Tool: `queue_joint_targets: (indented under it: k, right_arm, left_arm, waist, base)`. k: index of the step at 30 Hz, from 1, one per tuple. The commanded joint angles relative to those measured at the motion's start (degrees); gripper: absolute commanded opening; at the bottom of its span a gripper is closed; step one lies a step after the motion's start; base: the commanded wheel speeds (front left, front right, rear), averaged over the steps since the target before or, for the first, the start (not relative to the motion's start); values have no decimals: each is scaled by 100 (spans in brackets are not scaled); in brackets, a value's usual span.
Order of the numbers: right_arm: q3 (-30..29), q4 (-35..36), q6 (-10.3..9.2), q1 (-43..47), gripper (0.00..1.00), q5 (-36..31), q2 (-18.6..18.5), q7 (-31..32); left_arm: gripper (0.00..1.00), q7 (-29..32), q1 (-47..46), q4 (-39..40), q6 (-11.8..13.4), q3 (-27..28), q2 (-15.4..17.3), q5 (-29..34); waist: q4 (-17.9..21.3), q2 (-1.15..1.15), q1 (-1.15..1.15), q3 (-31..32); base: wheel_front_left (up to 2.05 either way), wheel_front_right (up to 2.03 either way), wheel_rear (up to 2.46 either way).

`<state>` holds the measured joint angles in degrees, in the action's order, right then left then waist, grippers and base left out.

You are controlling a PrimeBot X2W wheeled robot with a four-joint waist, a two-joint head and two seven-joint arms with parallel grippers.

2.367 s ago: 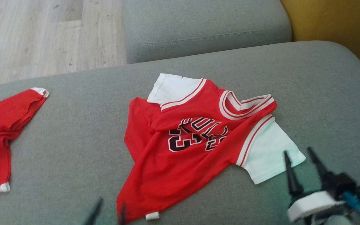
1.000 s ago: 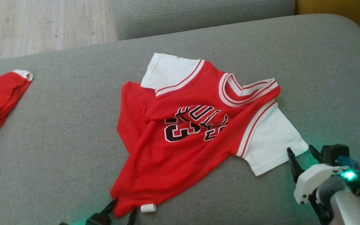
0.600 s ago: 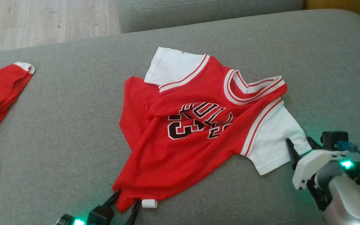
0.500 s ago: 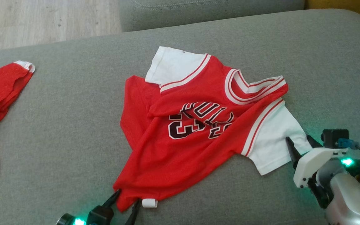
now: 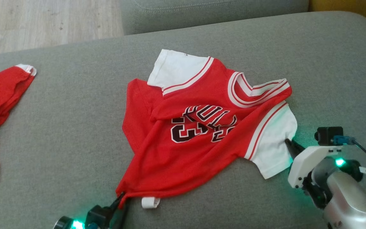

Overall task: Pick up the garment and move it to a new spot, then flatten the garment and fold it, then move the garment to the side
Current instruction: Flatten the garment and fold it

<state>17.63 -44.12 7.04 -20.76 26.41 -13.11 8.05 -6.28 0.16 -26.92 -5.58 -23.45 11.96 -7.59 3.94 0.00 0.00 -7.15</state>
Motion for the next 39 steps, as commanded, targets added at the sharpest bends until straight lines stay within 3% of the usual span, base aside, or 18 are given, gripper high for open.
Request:
queue_joint_targets:
  k: [1, 2, 8, 11, 15, 19, 22, 26, 32, 36, 39]
  right_arm:
    - [258, 75, 45, 165, 0, 174, 81, 37]
    - [297, 202, 45, 192, 0, 371, 65, -4]
    - [139, 1543, 45, 536, 0, 1764, -175, -317]
    - [-140, 2564, 45, 873, 0, 2437, -397, -317]
    - [-722, 4011, 45, 1329, 0, 3043, -677, -194]
    - [-1451, 5396, 45, 1609, 0, 3459, -716, 47]
    - [-1934, 6244, 45, 1607, 0, 3683, -673, 379]
    - [-2342, 6870, 45, 1354, 0, 3758, -618, 814]
    - [-2980, 7120, 45, 197, 0, 3544, -387, 1909]
    - [-3257, 6627, 45, -852, 0, 3050, -36, 2629]
    - [-3393, 6040, 45, -1763, 0, 2550, 372, 2960]
  left_arm:
    - [9, 141, -52, -117, -15, 90, 24, -53]
    - [0, 158, -37, -120, -26, 83, 36, -82]
    - [0, 413, 308, 565, -130, 252, 52, -832]
    - [0, 783, 624, 1683, -174, 292, 160, -1598]
    - [0, 1349, 1004, 3687, -188, 326, 584, -2755]
    - [0, 1847, 1164, 5464, -189, 576, 1026, -3603]
    - [0, 2209, 1010, 6453, -182, 809, 1257, -4113]
    - [0, 2685, 546, 7133, -144, 1032, 1526, -4599]
    - [0, 3570, -982, 7316, 188, 1598, 2000, -5334]
    - [0, 4077, -2209, 6658, 331, 1509, 2113, -5525]
    - [0, 4388, -3194, 5906, 329, 1250, 2142, -5322]
  waist:
    - [1, 0, 0, 36]
    - [2, 0, 0, 63]
    - [27, 0, 0, 371]
    - [47, 0, 0, 545]
    - [125, 0, 0, 722]
    - [211, 0, 0, 763]
    - [276, 0, 0, 743]
    - [322, 0, 0, 719]
    - [461, 0, 0, 491]
    - [459, 0, 0, -67]
    - [445, 0, 0, -584]
  base:
    - [0, 0, 0]
    - [0, 0, 0]
    - [0, 0, 0]
    - [0, 0, 0]
    - [0, 0, 0]
    - [0, 0, 0]
    - [0, 0, 0]
    - [0, 0, 0]
    - [0, 0, 0]
    - [0, 0, 0]
    - [0, 0, 0]
